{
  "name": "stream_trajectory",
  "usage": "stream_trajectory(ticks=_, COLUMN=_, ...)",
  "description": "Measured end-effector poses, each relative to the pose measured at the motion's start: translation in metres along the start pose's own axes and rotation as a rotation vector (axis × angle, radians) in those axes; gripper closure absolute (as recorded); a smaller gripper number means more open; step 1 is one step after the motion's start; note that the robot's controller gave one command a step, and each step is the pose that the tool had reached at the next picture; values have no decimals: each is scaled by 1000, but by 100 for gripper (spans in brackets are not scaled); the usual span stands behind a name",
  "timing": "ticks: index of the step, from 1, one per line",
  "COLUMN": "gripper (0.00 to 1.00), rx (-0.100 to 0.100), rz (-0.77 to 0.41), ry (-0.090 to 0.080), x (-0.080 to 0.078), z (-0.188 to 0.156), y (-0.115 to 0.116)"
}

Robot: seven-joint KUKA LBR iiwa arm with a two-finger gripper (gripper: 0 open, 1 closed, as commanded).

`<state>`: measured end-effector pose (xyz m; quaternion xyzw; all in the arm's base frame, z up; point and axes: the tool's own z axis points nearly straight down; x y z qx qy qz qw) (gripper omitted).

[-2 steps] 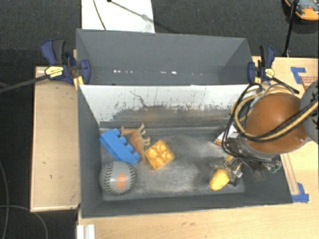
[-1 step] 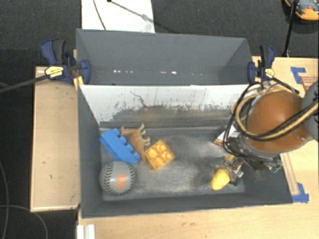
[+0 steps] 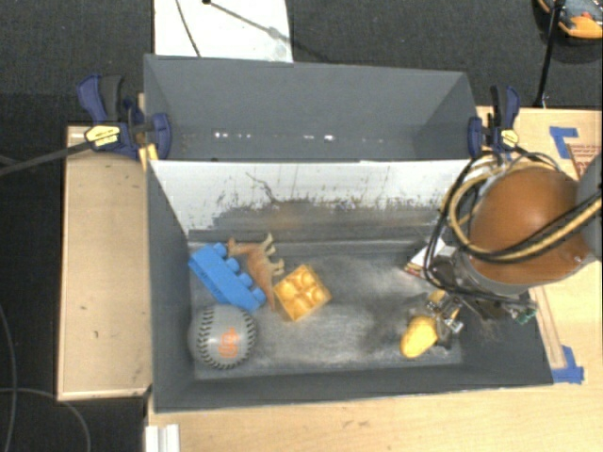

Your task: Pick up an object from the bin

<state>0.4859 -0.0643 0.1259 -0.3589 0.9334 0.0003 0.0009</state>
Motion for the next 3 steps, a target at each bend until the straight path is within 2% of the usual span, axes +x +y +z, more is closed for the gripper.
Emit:
stream_trajectory(ticks=2, gripper=100, rx=3, rz=5, ry=-2, x=-1, z=-16, y=-1)
stream_trajectory(ticks=3, gripper=100, rx=-3, rz=6, ry=3, x=0, z=-23, y=0)
